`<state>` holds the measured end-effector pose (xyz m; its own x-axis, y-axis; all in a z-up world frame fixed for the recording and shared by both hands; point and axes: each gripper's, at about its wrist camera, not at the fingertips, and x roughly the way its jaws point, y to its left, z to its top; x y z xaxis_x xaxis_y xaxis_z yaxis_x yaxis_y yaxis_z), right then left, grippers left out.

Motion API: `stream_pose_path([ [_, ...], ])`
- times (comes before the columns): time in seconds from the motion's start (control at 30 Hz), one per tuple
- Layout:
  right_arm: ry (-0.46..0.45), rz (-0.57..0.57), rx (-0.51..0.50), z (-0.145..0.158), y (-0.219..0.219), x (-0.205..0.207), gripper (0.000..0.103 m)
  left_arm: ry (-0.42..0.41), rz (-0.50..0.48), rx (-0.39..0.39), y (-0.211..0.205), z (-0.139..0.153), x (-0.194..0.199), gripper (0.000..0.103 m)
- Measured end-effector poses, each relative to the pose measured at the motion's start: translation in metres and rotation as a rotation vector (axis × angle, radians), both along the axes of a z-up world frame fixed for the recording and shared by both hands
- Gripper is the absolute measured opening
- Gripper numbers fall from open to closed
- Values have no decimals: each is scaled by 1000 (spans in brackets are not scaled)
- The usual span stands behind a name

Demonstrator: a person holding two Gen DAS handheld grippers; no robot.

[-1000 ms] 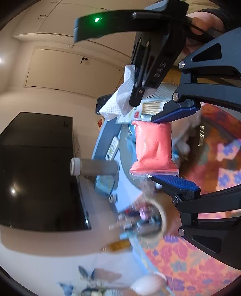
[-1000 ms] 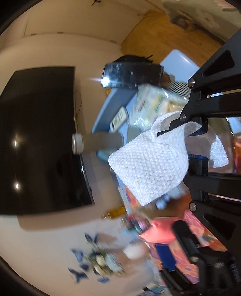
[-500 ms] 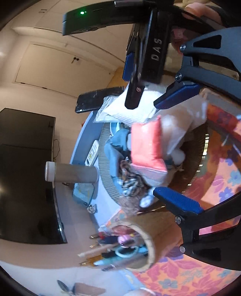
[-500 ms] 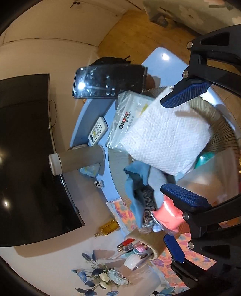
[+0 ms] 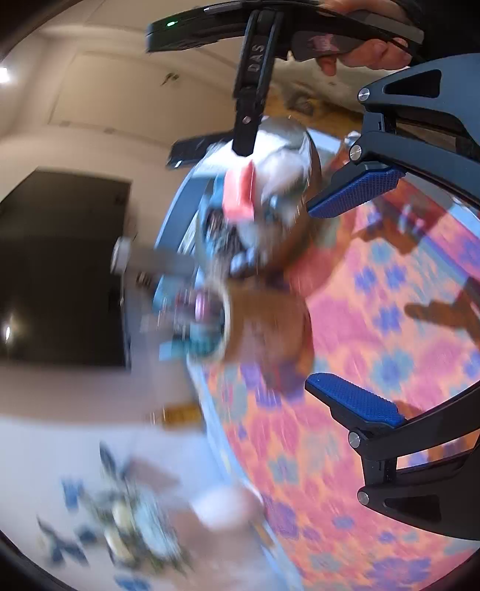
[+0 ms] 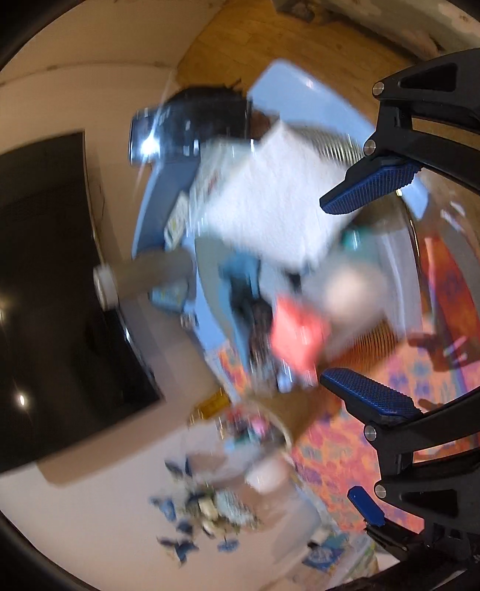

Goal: Organize soft objects

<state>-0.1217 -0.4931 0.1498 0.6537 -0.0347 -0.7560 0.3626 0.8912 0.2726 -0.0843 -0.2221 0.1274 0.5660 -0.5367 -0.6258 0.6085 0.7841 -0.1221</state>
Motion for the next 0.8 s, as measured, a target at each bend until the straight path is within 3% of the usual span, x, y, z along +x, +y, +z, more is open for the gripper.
stream_pose_path([
  [0.13,-39,114,-32,8,55,10,84,-14,143,-16,59,5,5,85],
  [0.23,-82,228,-72,8,108,18,97,-31,256,-13,104,3,8,85],
  [0.4,-95,376,-134,-6,190,47,97,-17,446,-7,166,-9,24,85],
  [0.53,-199,411,-195,-6,237,66,98,-151,591,89,187,-23,36,86],
  [0.6,-274,412,-239,-12,254,76,103,-198,626,111,191,-38,44,93],
  [0.67,-336,394,-270,-25,266,85,103,-188,651,90,196,-56,51,94],
  [0.8,-280,408,-275,-65,276,105,103,-101,627,78,200,-82,62,94],
])
